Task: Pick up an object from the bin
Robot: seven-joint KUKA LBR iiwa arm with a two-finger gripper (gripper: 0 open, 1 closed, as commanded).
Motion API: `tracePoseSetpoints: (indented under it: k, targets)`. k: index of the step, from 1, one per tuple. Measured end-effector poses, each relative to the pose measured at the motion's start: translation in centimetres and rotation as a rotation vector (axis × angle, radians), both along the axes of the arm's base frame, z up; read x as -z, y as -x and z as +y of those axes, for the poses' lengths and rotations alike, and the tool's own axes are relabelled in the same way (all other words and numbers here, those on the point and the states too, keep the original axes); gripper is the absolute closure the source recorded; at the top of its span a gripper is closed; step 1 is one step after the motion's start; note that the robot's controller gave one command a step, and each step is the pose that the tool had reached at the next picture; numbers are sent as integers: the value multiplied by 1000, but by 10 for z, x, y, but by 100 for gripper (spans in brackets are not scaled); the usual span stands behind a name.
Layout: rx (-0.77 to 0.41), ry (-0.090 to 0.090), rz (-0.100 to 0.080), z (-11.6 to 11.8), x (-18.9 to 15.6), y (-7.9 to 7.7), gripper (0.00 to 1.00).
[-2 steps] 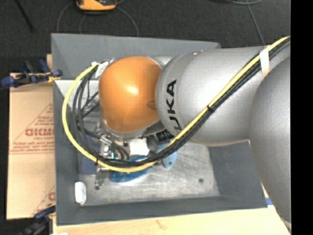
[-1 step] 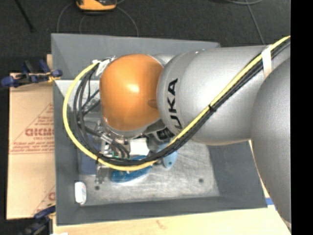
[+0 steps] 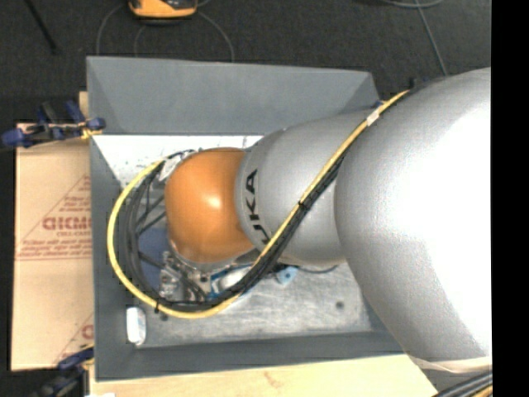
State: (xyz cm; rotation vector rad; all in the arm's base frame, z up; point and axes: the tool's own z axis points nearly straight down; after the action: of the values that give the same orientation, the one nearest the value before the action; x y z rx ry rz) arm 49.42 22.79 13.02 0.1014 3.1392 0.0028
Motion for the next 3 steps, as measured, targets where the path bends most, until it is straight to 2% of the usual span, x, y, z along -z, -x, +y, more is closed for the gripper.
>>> tracePoseSetpoints:
  k: [1, 2, 3]
  targets:
    - [1, 0, 0, 0, 0, 0, 100]
    - [20, 2, 6, -26, -39, -17, 100]
    - [9, 3, 0, -49, -89, -17, 100]
